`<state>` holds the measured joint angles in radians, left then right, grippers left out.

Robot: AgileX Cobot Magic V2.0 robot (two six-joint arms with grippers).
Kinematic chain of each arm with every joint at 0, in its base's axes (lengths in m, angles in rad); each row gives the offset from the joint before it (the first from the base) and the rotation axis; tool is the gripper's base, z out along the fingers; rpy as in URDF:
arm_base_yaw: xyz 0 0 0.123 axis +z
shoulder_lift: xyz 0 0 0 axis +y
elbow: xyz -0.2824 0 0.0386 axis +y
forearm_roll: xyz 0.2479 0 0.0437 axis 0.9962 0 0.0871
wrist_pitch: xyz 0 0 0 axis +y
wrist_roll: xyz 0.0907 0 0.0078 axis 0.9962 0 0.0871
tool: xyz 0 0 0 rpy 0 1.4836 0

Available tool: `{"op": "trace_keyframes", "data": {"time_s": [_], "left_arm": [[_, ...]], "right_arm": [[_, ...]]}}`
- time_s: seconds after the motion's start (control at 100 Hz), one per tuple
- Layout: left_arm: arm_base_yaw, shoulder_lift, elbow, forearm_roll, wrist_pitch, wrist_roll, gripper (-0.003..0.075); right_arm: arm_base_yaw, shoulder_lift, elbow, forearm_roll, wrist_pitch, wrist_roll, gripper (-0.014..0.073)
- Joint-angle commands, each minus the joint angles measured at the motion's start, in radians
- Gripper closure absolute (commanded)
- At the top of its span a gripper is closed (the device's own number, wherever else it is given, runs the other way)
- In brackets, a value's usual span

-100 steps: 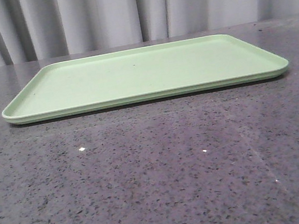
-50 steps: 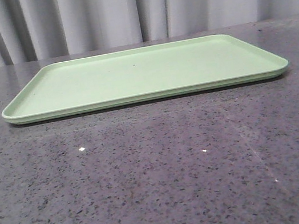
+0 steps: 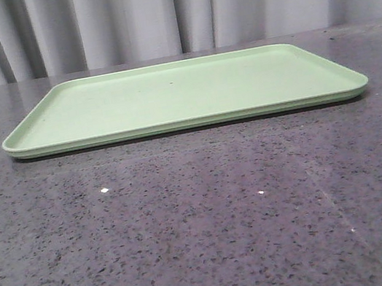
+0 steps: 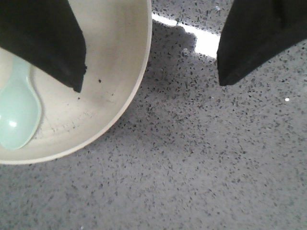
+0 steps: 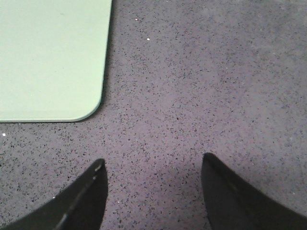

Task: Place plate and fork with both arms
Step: 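Grasp the rim of the white plate with the left gripper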

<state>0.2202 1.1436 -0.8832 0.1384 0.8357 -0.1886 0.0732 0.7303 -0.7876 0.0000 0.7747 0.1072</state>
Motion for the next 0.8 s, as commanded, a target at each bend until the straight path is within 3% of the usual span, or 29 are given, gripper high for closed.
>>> {"op": "trace_keyframes", "data": {"time_s": [0.0,0.3,0.63,0.79], "left_arm": [[0.002,0.03,-0.032,-0.008,-0.026,0.041,0.0178],[0.004,0.141,-0.032,0.004,0.036,0.114,0.0209],[0.004,0.174,-0.032,-0.006,0.033,0.116,0.0407],[0.004,0.174,-0.032,-0.031,0.037,0.116,0.055]], "right_arm": [[0.002,0.001,-0.036,0.0,-0.053,-0.004,0.0151],[0.002,0.001,-0.036,0.0,-0.043,-0.004,0.0151],[0.002,0.001,-0.036,0.0,-0.043,-0.004,0.0151],[0.002,0.001,-0.036,0.0,-0.043,-0.004,0.0151]]}}
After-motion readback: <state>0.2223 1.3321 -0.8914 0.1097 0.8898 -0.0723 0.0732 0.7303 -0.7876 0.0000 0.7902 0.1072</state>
